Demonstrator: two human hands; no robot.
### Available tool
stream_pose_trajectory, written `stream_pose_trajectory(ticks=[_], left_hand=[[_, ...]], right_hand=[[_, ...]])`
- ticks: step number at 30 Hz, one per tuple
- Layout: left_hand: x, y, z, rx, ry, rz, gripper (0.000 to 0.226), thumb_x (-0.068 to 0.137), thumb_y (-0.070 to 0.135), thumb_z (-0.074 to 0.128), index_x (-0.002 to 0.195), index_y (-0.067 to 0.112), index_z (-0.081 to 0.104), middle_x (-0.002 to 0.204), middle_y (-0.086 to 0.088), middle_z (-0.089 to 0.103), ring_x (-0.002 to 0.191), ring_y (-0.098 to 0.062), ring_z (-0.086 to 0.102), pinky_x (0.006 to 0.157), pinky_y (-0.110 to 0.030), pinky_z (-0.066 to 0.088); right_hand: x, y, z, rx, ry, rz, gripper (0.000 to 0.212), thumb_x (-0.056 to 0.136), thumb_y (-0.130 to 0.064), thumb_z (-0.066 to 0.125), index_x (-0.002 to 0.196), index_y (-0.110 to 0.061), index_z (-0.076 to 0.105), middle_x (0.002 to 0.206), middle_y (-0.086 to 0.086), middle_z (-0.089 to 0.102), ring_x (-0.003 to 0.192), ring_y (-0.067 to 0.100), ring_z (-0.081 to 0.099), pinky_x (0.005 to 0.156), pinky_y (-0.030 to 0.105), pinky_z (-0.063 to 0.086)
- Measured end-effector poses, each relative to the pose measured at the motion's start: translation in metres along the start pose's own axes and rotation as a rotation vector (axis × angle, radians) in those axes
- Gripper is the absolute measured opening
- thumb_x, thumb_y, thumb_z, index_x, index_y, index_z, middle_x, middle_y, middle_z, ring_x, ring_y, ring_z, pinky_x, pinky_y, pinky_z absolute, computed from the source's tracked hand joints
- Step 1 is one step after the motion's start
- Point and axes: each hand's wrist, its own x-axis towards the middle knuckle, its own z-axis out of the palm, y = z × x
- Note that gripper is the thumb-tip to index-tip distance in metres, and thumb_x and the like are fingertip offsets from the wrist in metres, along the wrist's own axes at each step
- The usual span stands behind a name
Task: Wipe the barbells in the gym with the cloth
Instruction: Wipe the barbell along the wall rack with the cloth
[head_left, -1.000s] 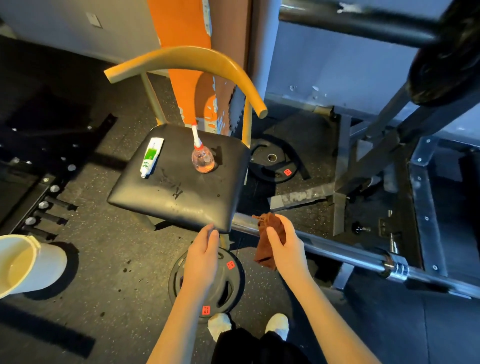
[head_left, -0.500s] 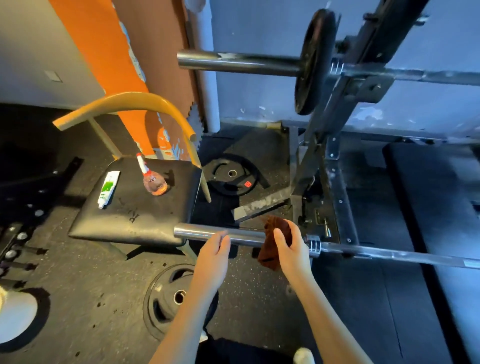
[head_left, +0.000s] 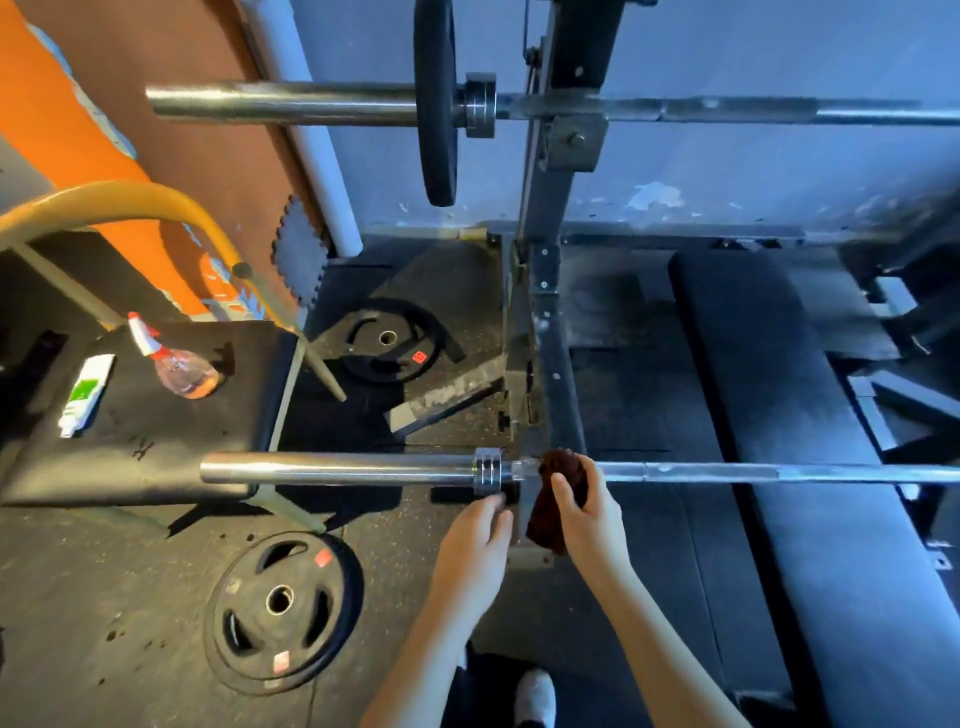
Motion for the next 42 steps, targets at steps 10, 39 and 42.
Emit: stream_pose_trajectory(ticks=[10,39,42], left_hand=[[0.071,0.012,0.046,0.176,-0.078,0.158,0.042,0.104,0.033,0.040,0.143,0.018,0.045,0.146,0.004,0.046,0.134,-0.009,0.040,0.110,-0.022,0.028],[0.196,-0.017,0.128,0.832,0.067,0.201,0.064,0.099,0.046,0.017,0.143,0.009,0.045,0.147,-0.010,0.047,0.138,-0.026,0.040,0.112,-0.043,0.034],[0.205,-0.015,0.128,0.827,0.061,0.188,0.067,0.098,0.047,0.012,0.144,0.011,0.045,0.149,-0.008,0.044,0.139,-0.026,0.037,0.114,-0.043,0.031]], right_hand=[[0.055,0.029,-0.034,-0.064,0.129,0.002,0.039,0.099,-0.028,0.054,0.137,-0.021,0.048,0.121,-0.001,0.060,0.102,0.012,0.056,0.086,0.029,0.048],[0.165,0.144,-0.060,-0.691,-0.034,-0.704,0.039,0.095,-0.032,0.043,0.128,-0.017,0.058,0.133,0.006,0.058,0.129,0.026,0.046,0.114,0.041,0.029],[0.175,0.155,-0.087,-0.741,0.042,-0.682,0.040,0.094,-0.032,0.044,0.126,-0.014,0.061,0.129,0.008,0.061,0.125,0.028,0.048,0.107,0.047,0.041]])
